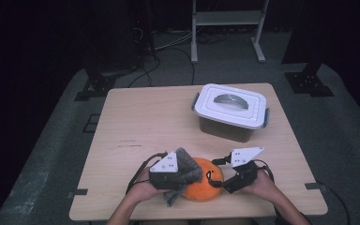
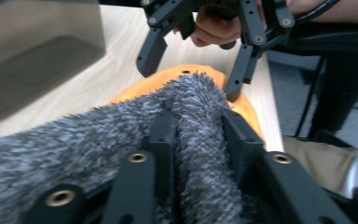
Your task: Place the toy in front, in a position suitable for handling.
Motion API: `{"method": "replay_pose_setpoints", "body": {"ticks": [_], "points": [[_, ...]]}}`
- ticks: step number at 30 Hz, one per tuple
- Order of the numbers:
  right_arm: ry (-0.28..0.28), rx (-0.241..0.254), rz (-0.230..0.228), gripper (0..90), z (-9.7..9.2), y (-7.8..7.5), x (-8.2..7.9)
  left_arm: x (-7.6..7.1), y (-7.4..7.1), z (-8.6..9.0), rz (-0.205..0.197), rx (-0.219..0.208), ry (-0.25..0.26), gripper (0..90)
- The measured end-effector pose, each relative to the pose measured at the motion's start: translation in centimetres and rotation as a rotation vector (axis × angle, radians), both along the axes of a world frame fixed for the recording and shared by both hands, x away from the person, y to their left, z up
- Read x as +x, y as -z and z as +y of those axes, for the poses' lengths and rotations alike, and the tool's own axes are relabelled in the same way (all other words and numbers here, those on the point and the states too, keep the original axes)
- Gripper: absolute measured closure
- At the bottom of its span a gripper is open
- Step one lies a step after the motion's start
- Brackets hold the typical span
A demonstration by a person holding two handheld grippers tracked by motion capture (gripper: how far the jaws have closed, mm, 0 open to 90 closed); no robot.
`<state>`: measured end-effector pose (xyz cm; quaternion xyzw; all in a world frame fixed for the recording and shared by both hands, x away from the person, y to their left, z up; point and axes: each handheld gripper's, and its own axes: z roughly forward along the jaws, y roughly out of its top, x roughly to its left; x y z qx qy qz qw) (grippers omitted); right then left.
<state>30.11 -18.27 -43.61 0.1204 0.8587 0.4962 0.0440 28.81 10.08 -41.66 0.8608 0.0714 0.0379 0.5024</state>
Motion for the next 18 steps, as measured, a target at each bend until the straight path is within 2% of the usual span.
{"method": "replay_pose_setpoints", "body": {"ticks": [2, 6, 8, 11, 12, 15, 18], "points": [[0.000, 0.001, -0.003, 24.5, 0.10, 0.00, -0.09, -0.03, 0.06, 0.15, 0.012, -0.006, 0.018, 58.2], [0.004, -0.002, -0.007, 24.4, 0.17, 0.00, -0.18, 0.17, -0.05, 0.07, 0.014, -0.002, 0.015, 58.1], [0.005, -0.003, -0.005, 24.4, 0.18, -0.06, -0.19, 0.22, -0.14, -0.13, 0.010, 0.002, 0.001, 61.5], [-0.004, -0.019, -0.005, 24.4, 0.23, -0.53, -0.29, 0.16, -0.37, -0.44, -0.026, 0.026, -0.029, 71.5], [-0.014, -0.009, -0.013, 24.3, 0.34, -0.86, -0.45, 0.11, -0.38, -0.54, -0.038, 0.030, -0.035, 73.6], [-0.015, -0.025, -0.020, 24.4, 0.74, -0.69, -0.59, 0.04, -0.18, -0.74, -0.038, 0.027, -0.037, 73.8], [0.000, -0.044, -0.025, 30.0, 0.94, -0.36, -0.50, 0.15, -0.05, -0.44, -0.036, 0.026, -0.037, 73.7]]}}
